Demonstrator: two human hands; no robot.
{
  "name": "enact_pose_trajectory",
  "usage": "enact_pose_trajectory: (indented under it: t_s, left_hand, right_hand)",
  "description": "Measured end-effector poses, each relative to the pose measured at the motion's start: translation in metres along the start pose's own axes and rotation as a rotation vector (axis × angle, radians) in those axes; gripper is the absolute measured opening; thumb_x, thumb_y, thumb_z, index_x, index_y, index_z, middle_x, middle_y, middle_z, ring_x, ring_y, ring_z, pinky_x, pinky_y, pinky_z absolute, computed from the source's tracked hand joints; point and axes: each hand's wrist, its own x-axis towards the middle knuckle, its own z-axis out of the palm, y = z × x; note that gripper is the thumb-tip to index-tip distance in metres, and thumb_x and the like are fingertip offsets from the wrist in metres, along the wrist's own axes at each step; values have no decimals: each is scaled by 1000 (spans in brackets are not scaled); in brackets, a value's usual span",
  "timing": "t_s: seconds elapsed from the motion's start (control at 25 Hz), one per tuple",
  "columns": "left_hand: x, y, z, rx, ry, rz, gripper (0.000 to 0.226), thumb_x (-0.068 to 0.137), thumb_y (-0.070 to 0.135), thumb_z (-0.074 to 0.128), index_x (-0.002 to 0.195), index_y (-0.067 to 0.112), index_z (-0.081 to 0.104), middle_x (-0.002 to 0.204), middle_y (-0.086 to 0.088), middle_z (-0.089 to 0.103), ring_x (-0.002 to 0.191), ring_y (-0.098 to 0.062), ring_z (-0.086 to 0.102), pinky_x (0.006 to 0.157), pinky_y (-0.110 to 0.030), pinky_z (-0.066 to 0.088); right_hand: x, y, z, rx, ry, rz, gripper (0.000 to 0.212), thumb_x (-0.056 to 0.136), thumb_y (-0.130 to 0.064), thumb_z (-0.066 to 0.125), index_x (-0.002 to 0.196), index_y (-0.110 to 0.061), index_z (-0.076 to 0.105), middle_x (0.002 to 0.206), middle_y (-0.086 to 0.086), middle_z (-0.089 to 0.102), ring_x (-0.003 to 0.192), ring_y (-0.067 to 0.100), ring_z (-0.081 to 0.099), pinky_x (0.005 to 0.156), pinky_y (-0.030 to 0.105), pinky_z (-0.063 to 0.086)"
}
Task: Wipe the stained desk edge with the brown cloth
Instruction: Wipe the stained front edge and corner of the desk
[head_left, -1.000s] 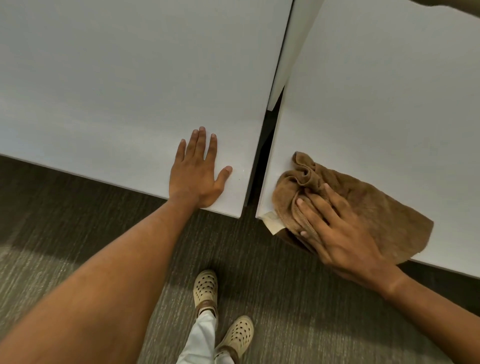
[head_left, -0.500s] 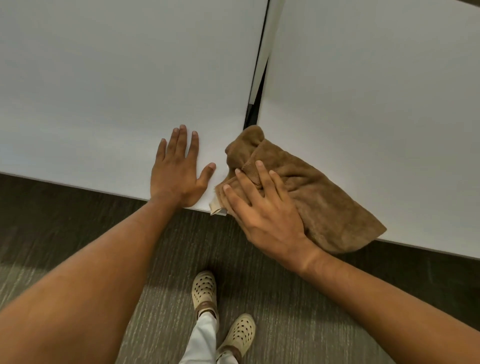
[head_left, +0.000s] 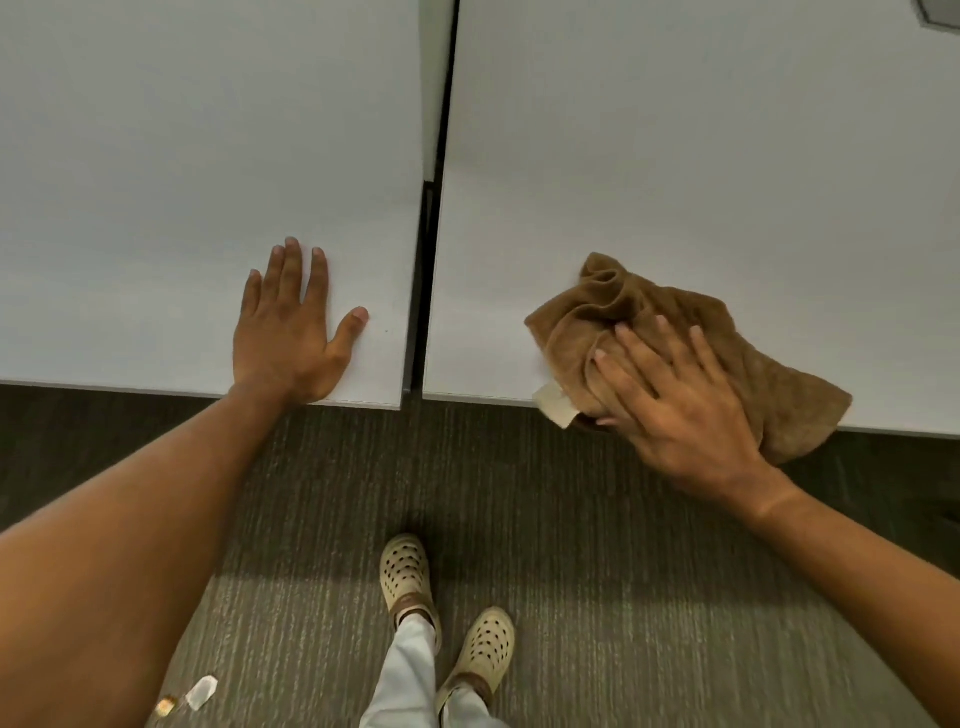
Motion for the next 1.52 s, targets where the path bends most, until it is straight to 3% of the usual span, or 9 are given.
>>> enact_pose_trajectory:
  t_s: [0.16,0.44,0.64,0.84,1.08,1.24,1.32,1.52]
  left_hand:
    - [0,2,-1,-4,-9,-1,88,91,70,7,158,15,-5,166,-11,-10,152,-22,-12,123,-43,-4]
    - [0,5,-1,-11,12,-6,87,92,67,10,158,13,-3,166,-14,-7,153,-24,-10,123,-44,-3]
    - [0,6,-2,4,5,-12,82,96,63,15,157,13,-5,166,-14,-9,153,-25,-11,124,-45,-2]
    - [0,6,-3,0,8,-13,85,93,66,11,157,13,-4,166,-14,-7,153,-25,-10,124,-45,-1]
    - [0,3,-5,-6,-5,-3,86,91,69,8,157,14,-5,166,-13,-8,153,-23,-11,124,-43,-3]
    - [0,4,-4,-17,1,-2,85,92,68,8,157,15,-6,166,-12,-10,152,-23,-13,124,-44,-4]
    - [1,5,-3,-20,9,-13,85,92,67,9,157,15,-6,166,-13,-10,152,-24,-13,124,-45,-3]
    - [1,5,-2,-31,12,-10,84,93,65,12,157,15,-8,165,-14,-12,152,-25,-13,124,-46,-3]
  right_hand:
    - [-26,40,5,19,-64,116,74,96,-69,18,157,-28,16,165,10,19,151,40,13,119,63,14]
    - [-21,24,4,85,-73,102,69,101,-61,20,158,-23,14,165,11,16,152,35,15,119,54,22]
    - [8,-26,-14,125,-71,90,66,103,-55,19,157,-18,19,164,12,19,152,35,14,118,52,25]
    - [68,-92,-35,277,-19,69,63,103,-53,17,156,-20,22,165,5,21,153,29,9,123,42,11]
    - [148,-57,-37,403,-106,272,65,103,-49,19,158,-19,1,167,7,-1,154,28,-6,125,48,-4]
    - [204,-6,-31,387,-76,570,63,104,-42,22,158,-11,8,166,16,4,153,35,-2,124,52,0]
    - [220,4,-29,389,-67,620,63,104,-41,23,158,-10,10,166,17,8,153,35,-1,124,52,2]
    - [199,-35,-38,314,-46,302,61,104,-39,25,157,-8,16,164,17,16,153,32,11,125,48,11]
